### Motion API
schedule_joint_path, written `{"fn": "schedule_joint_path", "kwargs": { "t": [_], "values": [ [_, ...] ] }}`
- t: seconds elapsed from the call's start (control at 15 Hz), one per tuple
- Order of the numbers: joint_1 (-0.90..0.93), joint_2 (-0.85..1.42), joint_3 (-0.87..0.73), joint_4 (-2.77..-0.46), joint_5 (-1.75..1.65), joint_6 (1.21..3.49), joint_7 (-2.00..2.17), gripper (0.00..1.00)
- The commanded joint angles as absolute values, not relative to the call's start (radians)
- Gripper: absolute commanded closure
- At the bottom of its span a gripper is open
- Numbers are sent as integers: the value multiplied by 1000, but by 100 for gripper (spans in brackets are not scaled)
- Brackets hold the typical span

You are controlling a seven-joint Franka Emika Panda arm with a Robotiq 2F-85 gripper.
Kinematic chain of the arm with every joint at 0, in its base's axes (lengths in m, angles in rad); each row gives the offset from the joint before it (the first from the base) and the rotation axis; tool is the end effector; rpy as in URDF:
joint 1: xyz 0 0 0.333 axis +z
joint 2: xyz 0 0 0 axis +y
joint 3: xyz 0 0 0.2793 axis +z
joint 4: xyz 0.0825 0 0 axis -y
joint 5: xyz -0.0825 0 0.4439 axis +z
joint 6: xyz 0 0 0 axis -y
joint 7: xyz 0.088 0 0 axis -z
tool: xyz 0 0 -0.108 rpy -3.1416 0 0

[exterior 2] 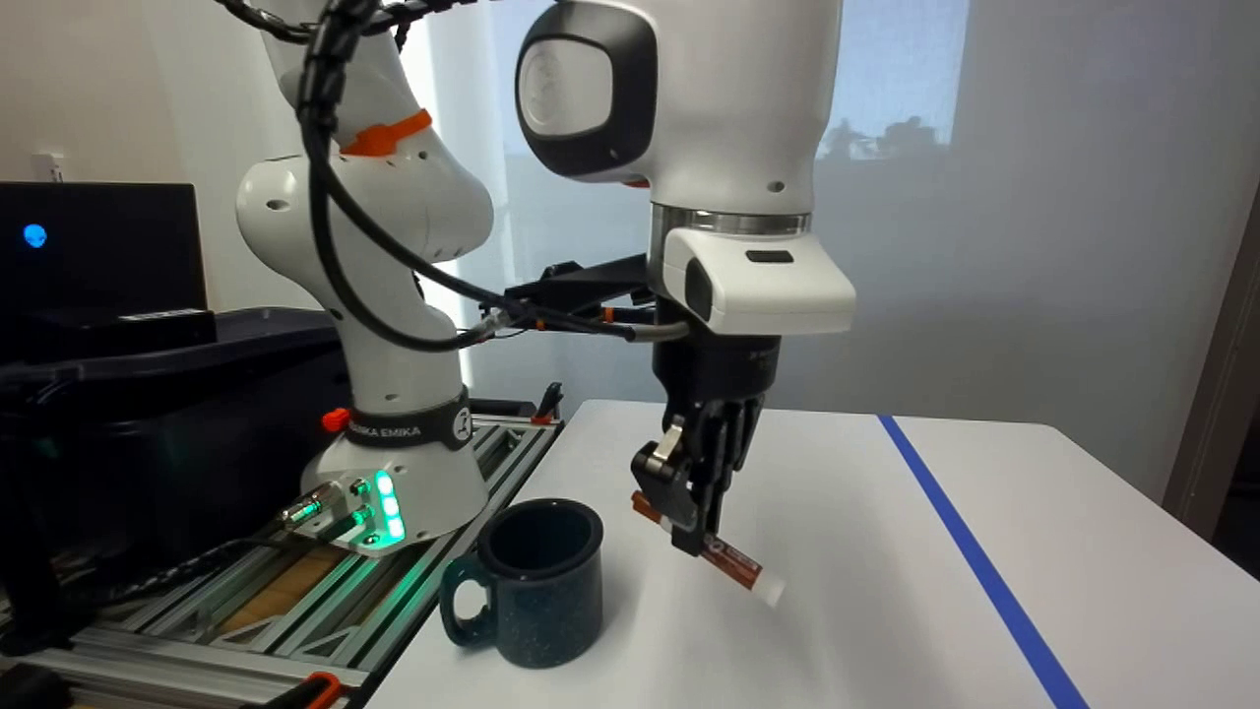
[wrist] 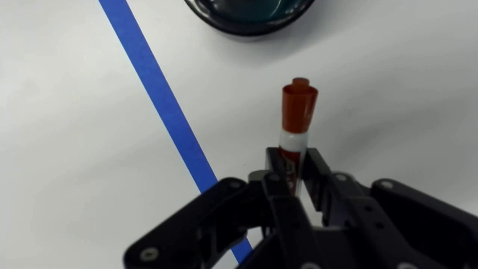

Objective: Remove the marker from the cup

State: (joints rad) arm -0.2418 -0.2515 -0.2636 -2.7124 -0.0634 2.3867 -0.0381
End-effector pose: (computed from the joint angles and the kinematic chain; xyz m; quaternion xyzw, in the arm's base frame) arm 0.3836 -0.2002 0.2134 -0.9783 0.2028 0.0359 0.0219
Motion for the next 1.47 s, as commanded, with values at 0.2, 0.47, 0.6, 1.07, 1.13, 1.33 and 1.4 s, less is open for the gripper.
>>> {"fn": "schedule_joint_path", "kwargs": {
  "t": [0.2,0.47,0.6,1.07,1.13,1.33,1.4],
  "values": [
    [-248,-86,-231,-2747,-98,2659,2,95],
    [-242,28,-226,-2747,-135,2773,7,95],
    [-236,77,-232,-2747,-181,2830,33,95],
    [-197,130,-265,-2745,-247,2877,58,95],
    [-196,120,-263,-2745,-243,2864,49,95],
    [-203,89,-252,-2741,-214,2820,4,54],
    [-206,67,-253,-2747,-218,2793,-13,47]
  ]
}}
